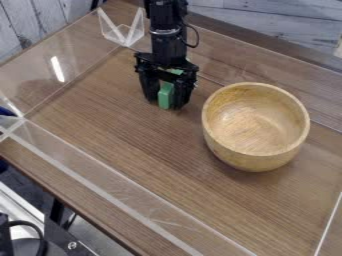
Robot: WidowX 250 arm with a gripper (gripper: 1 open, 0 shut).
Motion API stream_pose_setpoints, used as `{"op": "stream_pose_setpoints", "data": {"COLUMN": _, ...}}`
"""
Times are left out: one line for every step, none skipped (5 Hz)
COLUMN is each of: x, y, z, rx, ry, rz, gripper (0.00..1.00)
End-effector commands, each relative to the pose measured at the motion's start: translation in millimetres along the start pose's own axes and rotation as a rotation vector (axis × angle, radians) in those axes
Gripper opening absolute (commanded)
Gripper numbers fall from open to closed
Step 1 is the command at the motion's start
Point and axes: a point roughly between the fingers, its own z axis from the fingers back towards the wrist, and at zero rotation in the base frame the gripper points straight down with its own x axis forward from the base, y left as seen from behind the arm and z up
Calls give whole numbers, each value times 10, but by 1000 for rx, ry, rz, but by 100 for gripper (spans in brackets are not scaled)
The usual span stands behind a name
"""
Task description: Put the green block in the brown bowl
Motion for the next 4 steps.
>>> {"op": "stream_pose_setpoints", "data": {"x": 112, "y": 6, "z": 114, "rx": 16, "ry": -56, "rz": -18, "gripper": 100}}
{"op": "stream_pose_setpoints", "data": {"x": 168, "y": 19, "z": 109, "rx": 22, "ry": -69, "rz": -24, "gripper": 100}}
{"op": "stream_pose_setpoints", "data": {"x": 188, "y": 41, "z": 75, "rx": 35, "ry": -67, "rz": -26, "gripper": 0}}
{"op": "stream_pose_setpoints", "data": {"x": 195, "y": 59, "z": 54, "rx": 47, "ry": -64, "rz": -29, "gripper": 100}}
